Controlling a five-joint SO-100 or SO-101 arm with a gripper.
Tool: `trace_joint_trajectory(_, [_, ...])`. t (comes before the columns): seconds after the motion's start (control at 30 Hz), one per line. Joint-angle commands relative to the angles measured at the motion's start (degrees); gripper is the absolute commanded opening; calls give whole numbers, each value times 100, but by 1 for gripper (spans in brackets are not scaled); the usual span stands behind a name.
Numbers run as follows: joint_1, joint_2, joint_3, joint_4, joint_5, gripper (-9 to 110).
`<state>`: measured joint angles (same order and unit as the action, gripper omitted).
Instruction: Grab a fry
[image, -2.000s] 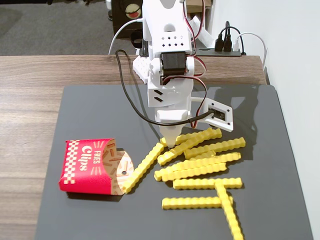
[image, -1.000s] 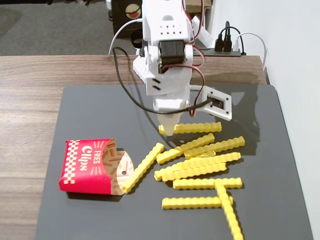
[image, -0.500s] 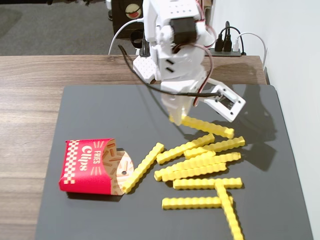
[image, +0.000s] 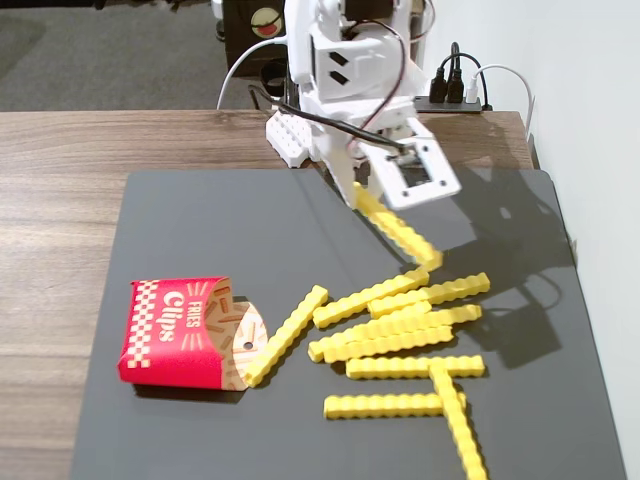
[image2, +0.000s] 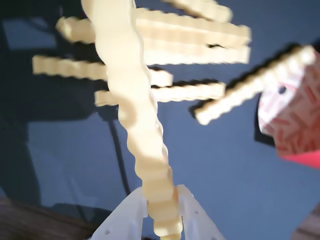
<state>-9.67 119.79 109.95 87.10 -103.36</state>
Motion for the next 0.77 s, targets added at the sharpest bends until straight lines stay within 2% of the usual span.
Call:
trace_joint_trajectory(0.0, [378, 202, -316, 26, 149, 1])
trace_joint_trajectory(0.33, [1468, 123, -738, 44, 220, 1])
trace_joint_trajectory(0.73, [2057, 53, -738, -18, 264, 1])
